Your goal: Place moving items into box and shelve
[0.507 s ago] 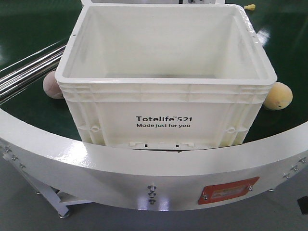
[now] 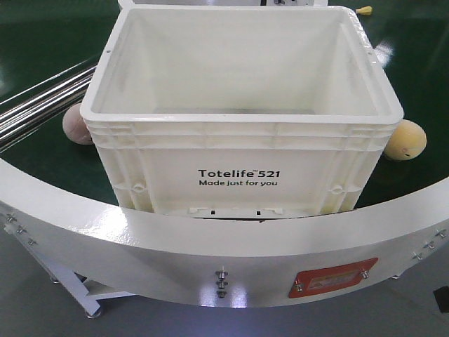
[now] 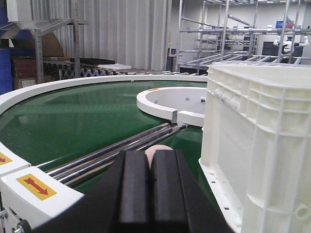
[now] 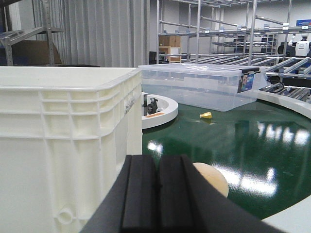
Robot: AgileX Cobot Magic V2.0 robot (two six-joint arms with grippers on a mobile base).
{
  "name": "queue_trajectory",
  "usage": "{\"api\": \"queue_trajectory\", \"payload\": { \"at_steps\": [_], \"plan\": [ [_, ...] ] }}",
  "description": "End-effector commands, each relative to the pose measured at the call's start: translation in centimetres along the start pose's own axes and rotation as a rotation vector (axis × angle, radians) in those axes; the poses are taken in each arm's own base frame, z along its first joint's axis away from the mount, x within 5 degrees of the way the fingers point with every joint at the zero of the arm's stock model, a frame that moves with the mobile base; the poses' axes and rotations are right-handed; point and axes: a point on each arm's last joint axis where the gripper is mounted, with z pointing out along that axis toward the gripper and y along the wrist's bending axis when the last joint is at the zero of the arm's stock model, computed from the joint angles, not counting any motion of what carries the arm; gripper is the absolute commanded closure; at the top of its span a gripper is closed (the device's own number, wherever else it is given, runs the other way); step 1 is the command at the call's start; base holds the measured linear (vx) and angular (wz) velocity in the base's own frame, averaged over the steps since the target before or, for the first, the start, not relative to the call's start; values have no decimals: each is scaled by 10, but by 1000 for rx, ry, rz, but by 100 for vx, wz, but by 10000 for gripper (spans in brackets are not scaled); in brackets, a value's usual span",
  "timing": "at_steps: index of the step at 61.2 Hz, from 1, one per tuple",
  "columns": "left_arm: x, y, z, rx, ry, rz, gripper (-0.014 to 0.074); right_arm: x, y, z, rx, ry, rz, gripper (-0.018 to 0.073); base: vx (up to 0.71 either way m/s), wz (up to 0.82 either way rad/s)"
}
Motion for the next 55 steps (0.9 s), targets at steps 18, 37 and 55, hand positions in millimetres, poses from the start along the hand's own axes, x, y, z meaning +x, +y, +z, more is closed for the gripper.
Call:
{"api": "queue_trajectory", "payload": {
  "at_steps": [18, 37, 55],
  "plan": [
    [-25, -1, -3, 16, -174, -17, 619, -30, -2, -4, 5, -180, 26, 575, 0, 0],
    [-146, -3, -18, 9, -326, -20, 619, -124, -16, -13, 41, -241, -1, 575, 0, 0],
    [-182, 0, 18, -45, 158, -18, 619, -151, -23, 25, 40, 114, 13, 575, 0, 0]
  ]
}}
